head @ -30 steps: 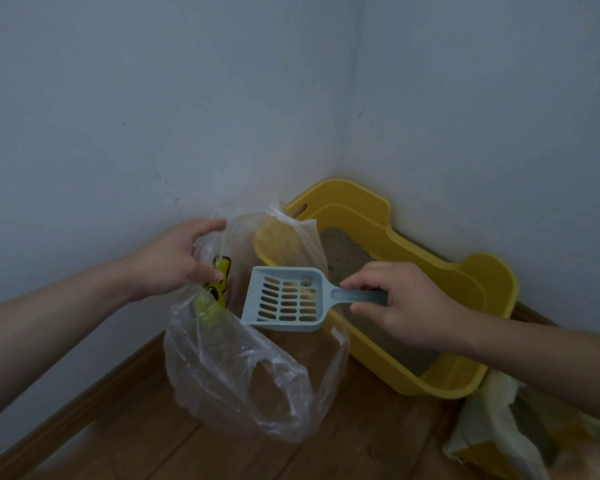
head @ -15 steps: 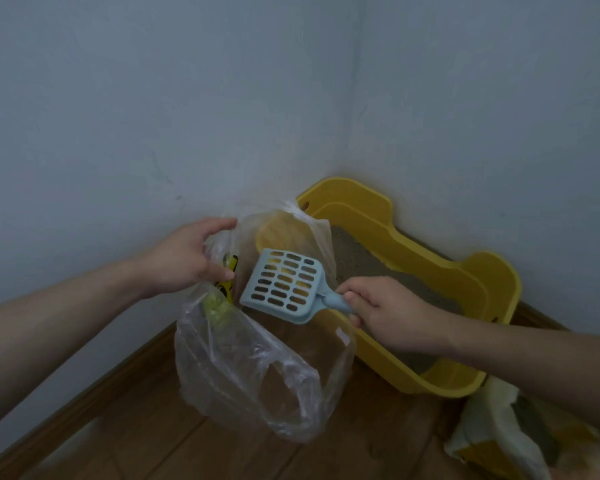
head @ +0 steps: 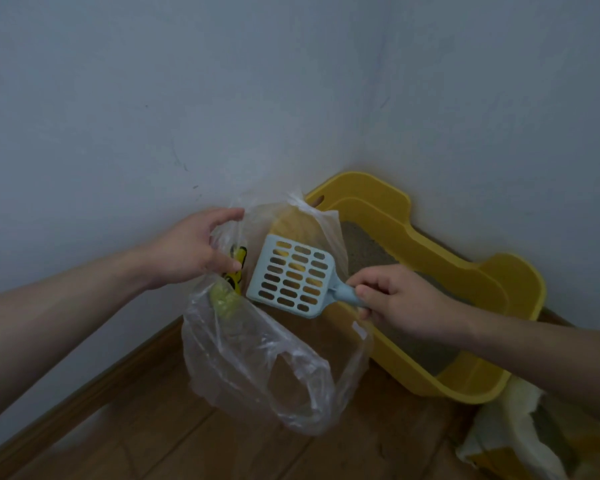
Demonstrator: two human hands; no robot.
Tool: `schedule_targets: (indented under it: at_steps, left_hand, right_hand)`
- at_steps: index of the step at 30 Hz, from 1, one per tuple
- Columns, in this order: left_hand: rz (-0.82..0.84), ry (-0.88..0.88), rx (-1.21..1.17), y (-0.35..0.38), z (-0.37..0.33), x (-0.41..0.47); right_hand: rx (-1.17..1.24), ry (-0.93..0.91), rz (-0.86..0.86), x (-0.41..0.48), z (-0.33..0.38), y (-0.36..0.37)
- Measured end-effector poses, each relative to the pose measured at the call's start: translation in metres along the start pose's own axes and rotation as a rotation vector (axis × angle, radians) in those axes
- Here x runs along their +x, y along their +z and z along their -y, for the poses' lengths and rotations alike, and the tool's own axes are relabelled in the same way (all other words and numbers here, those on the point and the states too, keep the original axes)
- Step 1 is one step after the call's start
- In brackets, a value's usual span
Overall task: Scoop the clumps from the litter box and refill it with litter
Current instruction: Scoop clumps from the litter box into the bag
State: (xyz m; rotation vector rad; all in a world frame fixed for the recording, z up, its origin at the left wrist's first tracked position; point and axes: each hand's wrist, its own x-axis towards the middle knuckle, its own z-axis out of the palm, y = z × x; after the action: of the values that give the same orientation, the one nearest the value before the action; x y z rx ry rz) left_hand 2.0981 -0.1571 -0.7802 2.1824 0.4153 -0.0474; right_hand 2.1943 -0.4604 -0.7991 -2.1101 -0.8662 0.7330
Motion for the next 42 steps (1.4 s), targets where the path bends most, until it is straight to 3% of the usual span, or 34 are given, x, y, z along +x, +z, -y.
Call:
schedule_targets:
  at_steps: [9, 21, 27, 42]
  left_hand:
    - [-0.001, 0.032, 0.029, 0.009, -0.023, -0.006]
    - [0.019, 0.007, 0.024, 0.022, -0.014, 0.012]
    - [-0.002, -0.022, 0.033, 0.022, -0.01, 0.017]
    - [-0.019, 0.005, 0.071, 0.028, 0.003, 0.034]
  right_hand:
    - [0.076, -0.127, -0.145, -0.014, -0.006, -0.012]
    - [-0.223, -0.138, -0.347, -0.034, -0.011, -0.031]
    - [-0.274, -0.011, -0.438, -0.042, -0.023, -0.044]
    - [-0.389, 0.351, -0.404, -0.024, -0.064, -0.055]
